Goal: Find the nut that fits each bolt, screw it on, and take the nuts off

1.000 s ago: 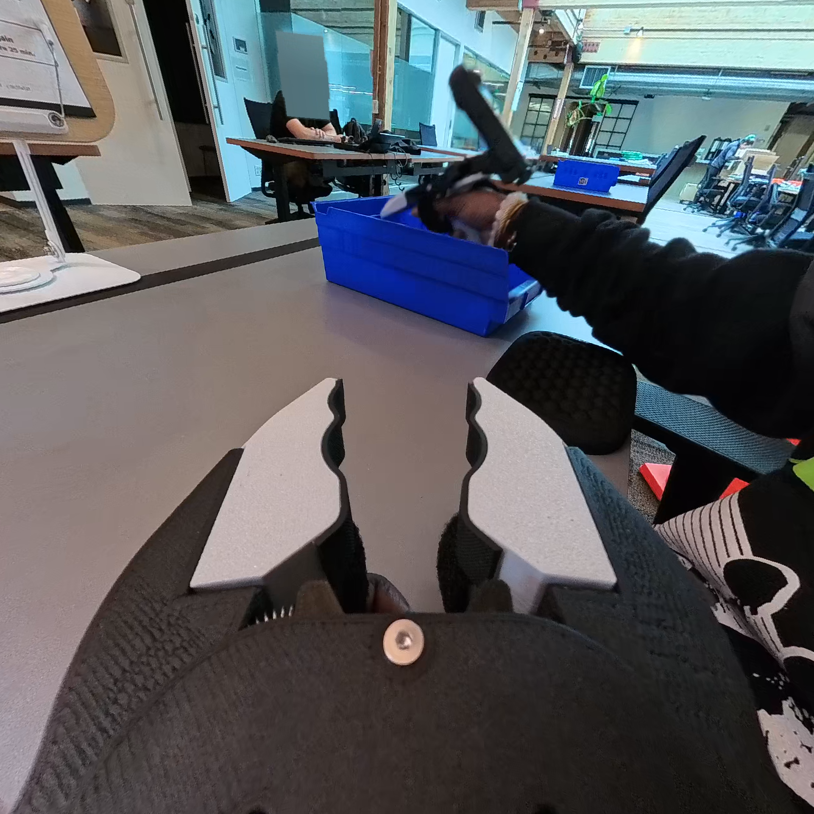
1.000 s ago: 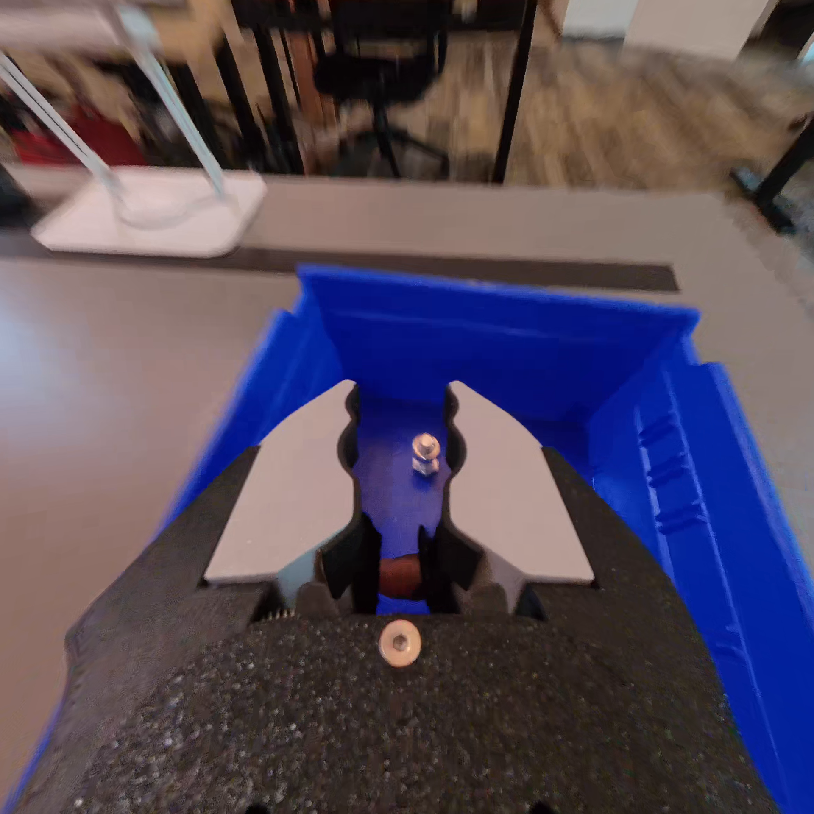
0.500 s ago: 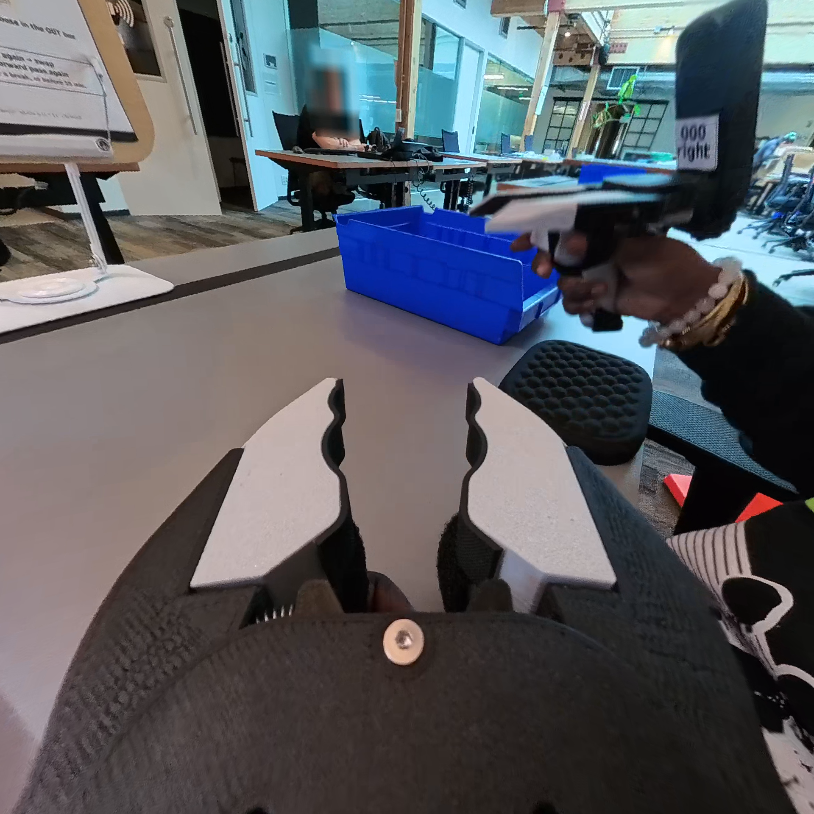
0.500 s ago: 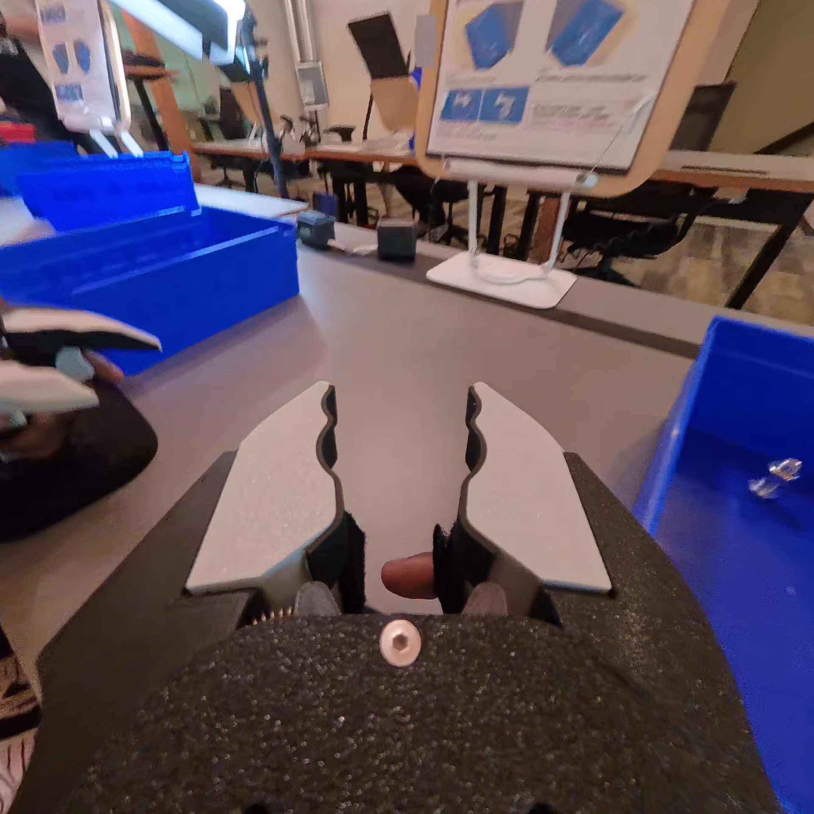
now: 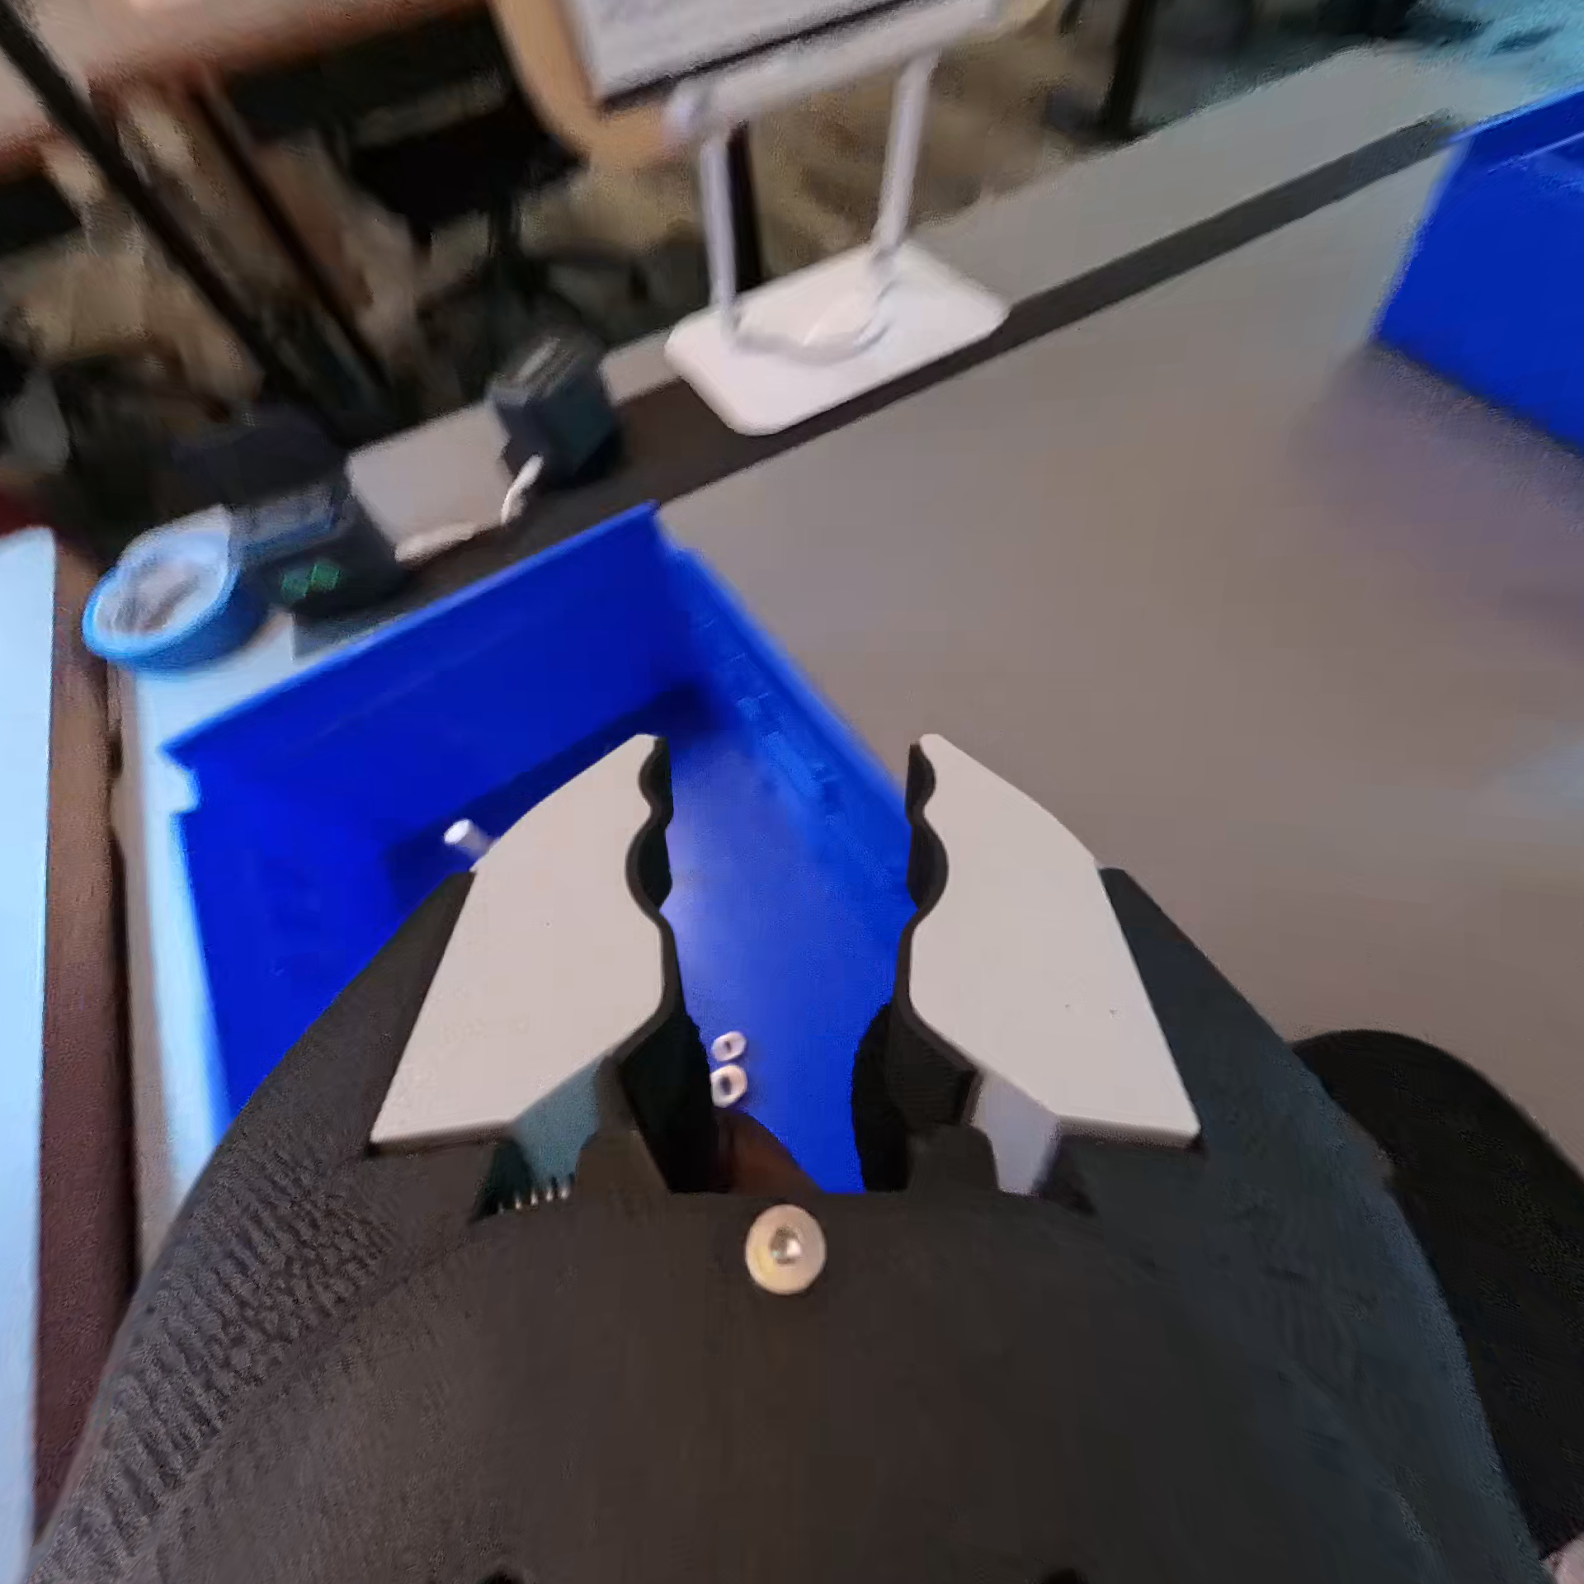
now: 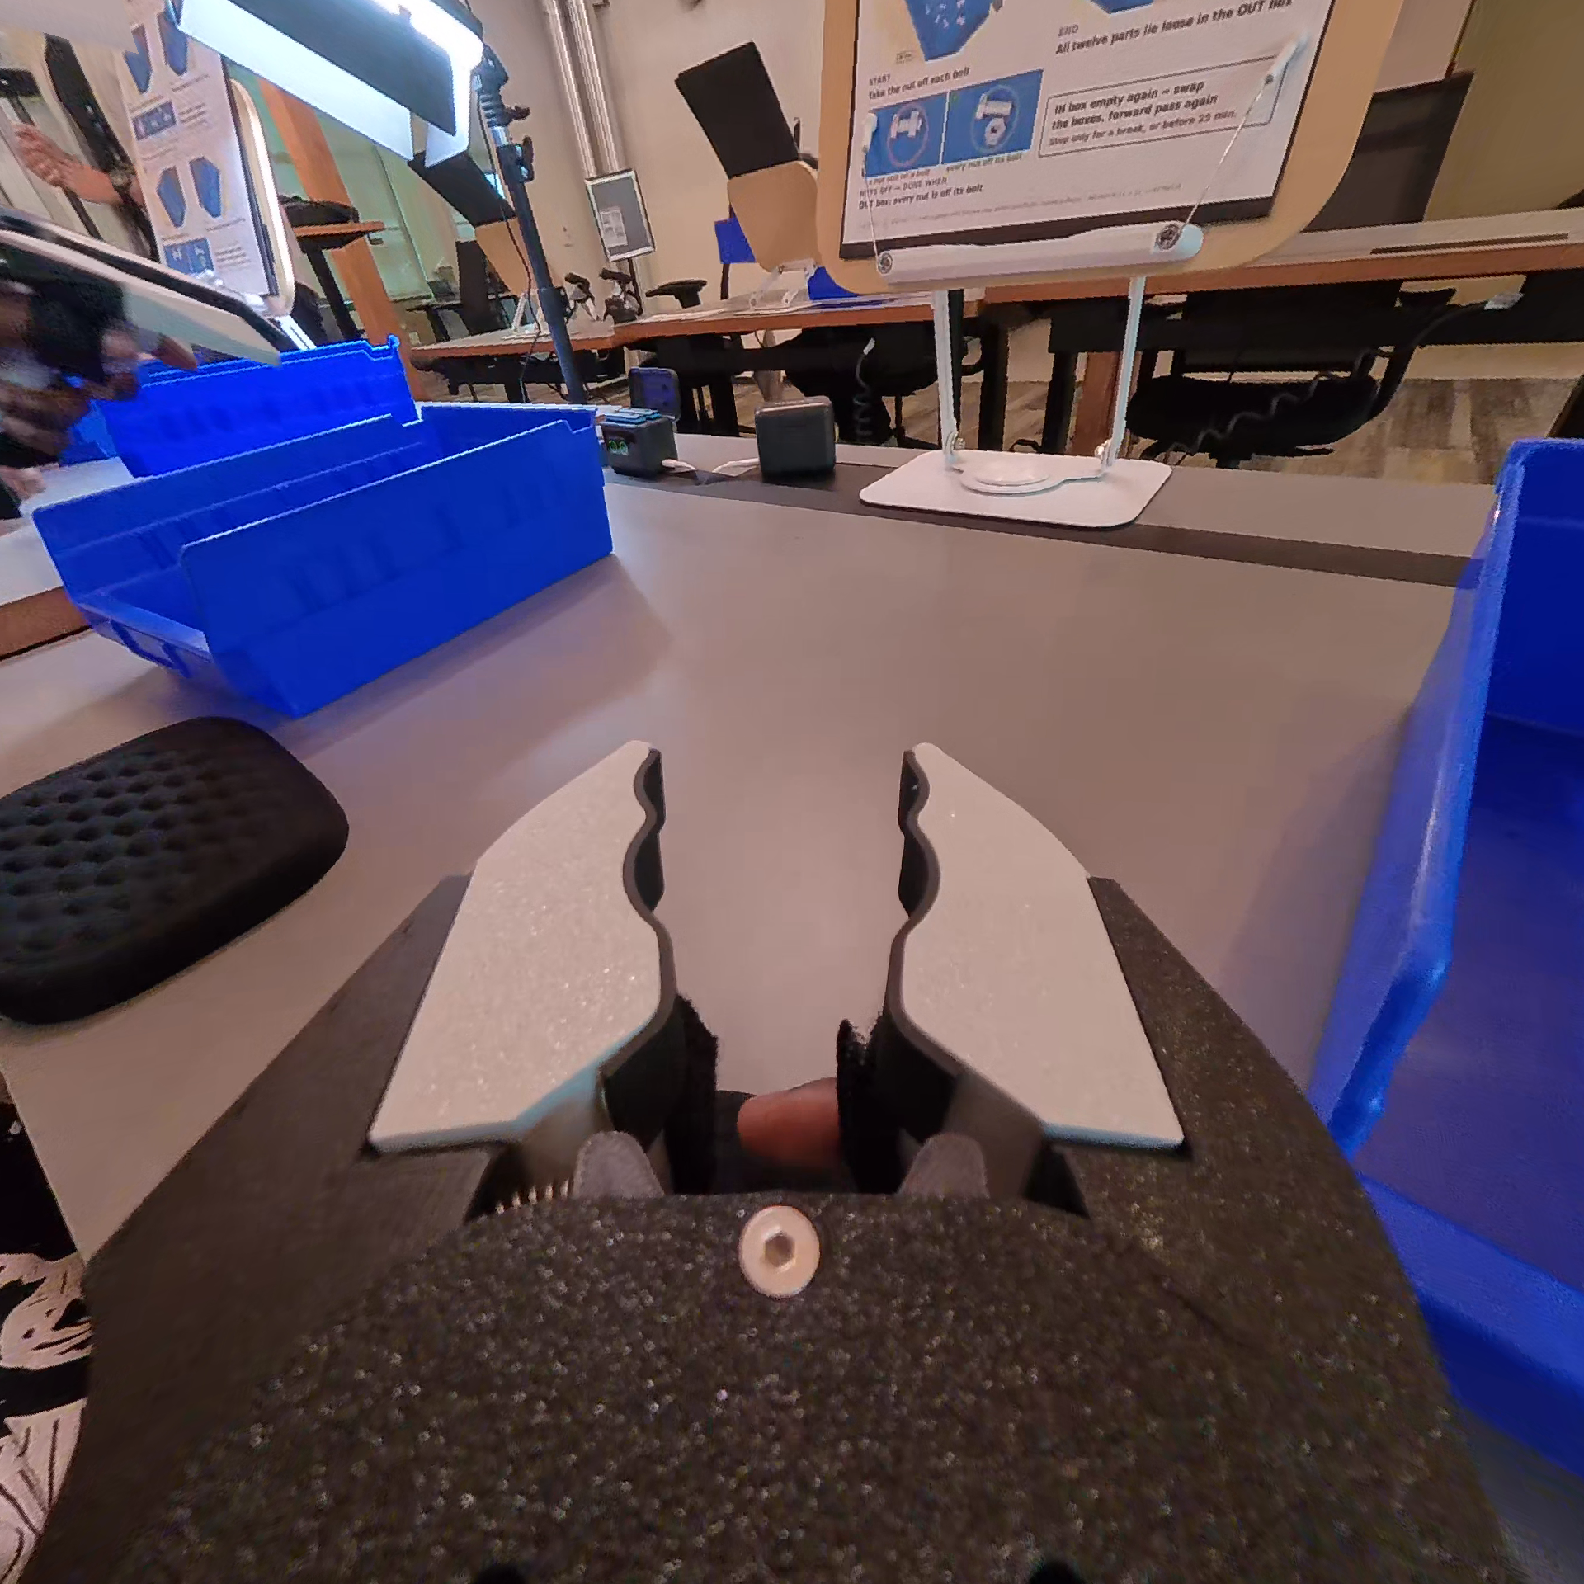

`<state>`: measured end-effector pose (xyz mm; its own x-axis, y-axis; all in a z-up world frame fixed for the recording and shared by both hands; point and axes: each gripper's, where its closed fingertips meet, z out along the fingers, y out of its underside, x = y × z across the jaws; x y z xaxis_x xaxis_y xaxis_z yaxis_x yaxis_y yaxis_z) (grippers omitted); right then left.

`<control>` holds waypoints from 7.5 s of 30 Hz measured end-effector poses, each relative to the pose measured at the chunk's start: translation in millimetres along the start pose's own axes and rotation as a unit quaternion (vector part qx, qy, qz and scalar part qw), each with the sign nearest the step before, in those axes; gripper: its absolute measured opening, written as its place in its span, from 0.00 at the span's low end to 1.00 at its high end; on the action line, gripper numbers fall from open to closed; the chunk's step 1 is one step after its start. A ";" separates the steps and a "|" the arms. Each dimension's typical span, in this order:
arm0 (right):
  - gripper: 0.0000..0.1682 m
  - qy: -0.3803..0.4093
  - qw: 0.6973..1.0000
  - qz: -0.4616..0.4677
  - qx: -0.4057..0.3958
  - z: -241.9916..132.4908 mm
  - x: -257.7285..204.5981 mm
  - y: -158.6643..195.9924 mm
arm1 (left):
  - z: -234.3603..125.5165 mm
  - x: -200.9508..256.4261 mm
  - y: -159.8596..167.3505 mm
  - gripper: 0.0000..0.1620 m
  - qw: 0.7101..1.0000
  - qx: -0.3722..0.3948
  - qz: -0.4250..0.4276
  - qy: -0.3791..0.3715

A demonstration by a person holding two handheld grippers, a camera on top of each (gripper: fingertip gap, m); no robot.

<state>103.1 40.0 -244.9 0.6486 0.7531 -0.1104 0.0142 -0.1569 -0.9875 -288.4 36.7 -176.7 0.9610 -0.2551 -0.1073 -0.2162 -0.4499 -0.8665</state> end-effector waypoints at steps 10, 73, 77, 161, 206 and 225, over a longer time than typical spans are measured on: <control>0.31 -0.002 1.000 0.009 -0.012 3.1 1.8 5.6 | 89.2 -139.5 88.1 0.26 0.953 -0.272 -0.118 -0.057; 0.29 -0.003 0.999 0.037 -0.013 3.1 6.7 8.2 | 48.7 212.5 101.0 0.11 0.847 -0.309 0.301 0.311; 0.29 -0.003 0.999 0.037 -0.013 3.0 6.7 8.1 | 32.9 189.5 70.3 0.15 0.873 -0.268 0.281 0.294; 0.28 -0.007 0.999 0.039 -0.009 3.6 5.8 6.8 | 42.4 282.7 135.1 0.12 0.768 -0.360 0.416 0.328; 0.06 -0.308 0.937 -0.093 -0.134 88.1 -178.3 -15.6 | 3.8 232.2 44.1 0.33 0.944 0.203 0.060 0.253; 0.14 -0.316 0.940 -0.084 -0.099 74.5 -191.9 -36.3 | 9.6 243.8 40.2 0.12 0.950 0.206 0.075 0.223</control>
<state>-78.5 -51.2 -196.3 0.0428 0.9972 -0.0608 0.2586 -0.0699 -0.9634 -61.1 -35.3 -242.4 0.7361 -0.6685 -0.1065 -0.1702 -0.0305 -0.9849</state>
